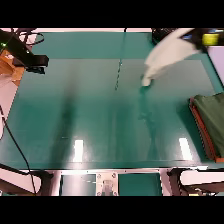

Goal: Fold the shirts.

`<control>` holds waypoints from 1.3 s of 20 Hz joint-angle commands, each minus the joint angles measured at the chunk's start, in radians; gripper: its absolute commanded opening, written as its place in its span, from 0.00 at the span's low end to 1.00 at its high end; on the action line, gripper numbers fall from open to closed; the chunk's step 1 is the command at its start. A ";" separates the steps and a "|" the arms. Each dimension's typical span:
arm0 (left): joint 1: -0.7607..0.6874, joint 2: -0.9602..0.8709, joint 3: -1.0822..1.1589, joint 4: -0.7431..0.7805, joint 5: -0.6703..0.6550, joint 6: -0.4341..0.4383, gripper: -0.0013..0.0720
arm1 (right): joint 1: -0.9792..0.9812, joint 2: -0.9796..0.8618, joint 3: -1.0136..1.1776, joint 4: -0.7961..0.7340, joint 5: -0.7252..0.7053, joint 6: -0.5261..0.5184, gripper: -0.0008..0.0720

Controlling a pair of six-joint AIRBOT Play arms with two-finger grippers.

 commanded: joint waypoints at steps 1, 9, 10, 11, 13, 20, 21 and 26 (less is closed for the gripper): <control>0.000 0.000 0.001 -0.042 0.001 0.000 0.04 | -0.278 0.086 0.017 -0.128 0.085 0.105 0.02; 0.000 0.000 0.001 -0.063 0.001 0.000 0.05 | -0.631 0.290 -0.153 -0.537 0.359 0.294 0.03; 0.000 0.000 0.001 -0.063 0.001 0.001 0.05 | -0.654 0.325 -0.215 -0.592 0.372 0.294 0.03; 0.000 0.000 0.001 -0.063 0.001 0.002 0.05 | -0.676 0.356 -0.275 -0.634 0.375 0.294 0.03; 0.000 0.000 0.001 -0.063 -0.001 0.005 0.05 | -0.723 0.409 -0.393 -0.703 0.376 0.294 0.03; 0.000 0.000 0.000 -0.127 0.000 0.005 0.04 | -0.820 0.443 -0.754 -0.857 0.337 0.282 0.26; 0.000 0.000 0.000 -0.138 0.000 0.013 0.05 | -0.826 0.440 -0.792 -0.874 0.335 0.278 0.77; -0.002 0.000 0.000 -0.189 0.004 0.074 0.04 | -0.801 0.413 -0.644 -0.700 0.318 0.237 0.88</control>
